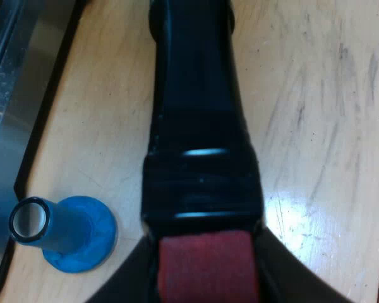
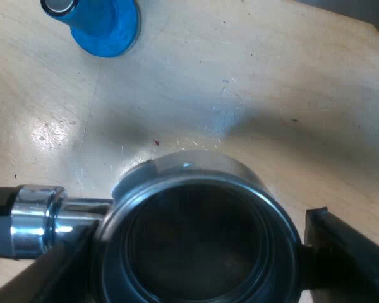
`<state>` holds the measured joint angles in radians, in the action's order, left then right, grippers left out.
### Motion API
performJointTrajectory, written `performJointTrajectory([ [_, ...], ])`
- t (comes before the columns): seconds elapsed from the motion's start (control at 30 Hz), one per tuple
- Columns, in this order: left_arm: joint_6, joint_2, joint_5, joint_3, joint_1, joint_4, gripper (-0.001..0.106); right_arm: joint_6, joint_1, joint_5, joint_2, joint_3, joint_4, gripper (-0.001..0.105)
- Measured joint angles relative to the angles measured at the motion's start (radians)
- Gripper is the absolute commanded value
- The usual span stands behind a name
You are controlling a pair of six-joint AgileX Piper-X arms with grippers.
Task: Put the handle in the coffee machine
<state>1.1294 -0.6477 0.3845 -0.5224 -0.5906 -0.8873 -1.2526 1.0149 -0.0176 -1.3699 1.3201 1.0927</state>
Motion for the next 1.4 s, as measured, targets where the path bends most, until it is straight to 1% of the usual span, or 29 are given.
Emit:
performJointTrajectory([
  [0.03,0.0,0.0,0.0,0.0,0.0,0.0,0.0,0.002,0.0,0.0,0.0,0.0,0.0,0.05],
  [0.07,0.0,0.0,0.0,0.0,0.0,0.0,0.0,0.002,0.0,0.0,0.0,0.0,0.0,0.057],
  [0.1,0.0,0.0,0.0,0.0,0.0,0.0,0.0,0.004,0.0,0.002,0.0,0.0,0.002,0.071],
  [0.13,0.0,0.0,0.0,0.0,0.0,0.0,0.0,0.004,0.0,0.002,0.0,0.0,0.002,0.079],
  [0.2,0.0,0.0,0.0,0.0,0.0,0.0,0.0,0.004,0.0,0.002,0.0,0.0,0.002,0.086],
  [0.57,-0.007,0.0,0.0,0.01,0.0,-0.047,0.0,-0.003,0.0,-0.003,0.0,0.012,-0.013,0.086],
  [0.67,-0.007,0.0,0.013,0.01,0.034,-0.047,0.0,-0.018,0.0,-0.004,0.0,0.034,-0.013,0.086],
  [0.77,-0.007,0.002,0.055,0.01,0.097,-0.048,0.0,-0.046,0.0,-0.015,0.006,0.06,-0.018,0.086],
  [0.83,-0.007,0.002,0.083,0.01,0.156,-0.052,0.0,-0.046,0.0,-0.049,0.022,0.066,-0.021,0.086],
  [0.97,-0.007,0.002,0.099,0.01,0.218,-0.054,0.0,-0.048,0.004,-0.111,0.05,0.065,-0.021,0.086],
  [1.03,-0.007,0.002,0.099,0.01,0.219,-0.054,0.0,-0.048,0.026,-0.176,0.06,0.065,-0.019,0.086],
  [1.07,-0.007,0.002,0.102,0.01,0.219,-0.054,0.0,-0.048,0.026,-0.184,0.061,0.065,-0.019,0.086],
  [1.1,-0.007,0.002,0.106,0.01,0.219,-0.058,0.0,-0.048,0.054,-0.228,0.064,0.065,-0.019,0.086],
  [1.2,-0.008,0.002,0.123,0.004,0.219,-0.085,0.0,-0.048,0.111,-0.302,0.064,0.065,-0.019,0.086],
  [1.23,-0.008,0.002,0.132,-0.002,0.219,-0.1,0.0,-0.048,0.135,-0.345,0.064,0.065,-0.019,0.086],
  [1.27,-0.008,0.002,0.135,-0.004,0.219,-0.105,0.0,-0.045,0.144,-0.354,0.064,0.065,-0.019,0.086],
  [1.33,-0.008,0.002,0.146,-0.014,0.219,-0.125,0.0,-0.018,0.186,-0.429,0.064,0.065,-0.019,0.086],
  [1.4,-0.008,0.002,0.148,-0.015,0.219,-0.127,0.0,-0.005,0.203,-0.45,0.064,0.065,-0.019,0.086],
])
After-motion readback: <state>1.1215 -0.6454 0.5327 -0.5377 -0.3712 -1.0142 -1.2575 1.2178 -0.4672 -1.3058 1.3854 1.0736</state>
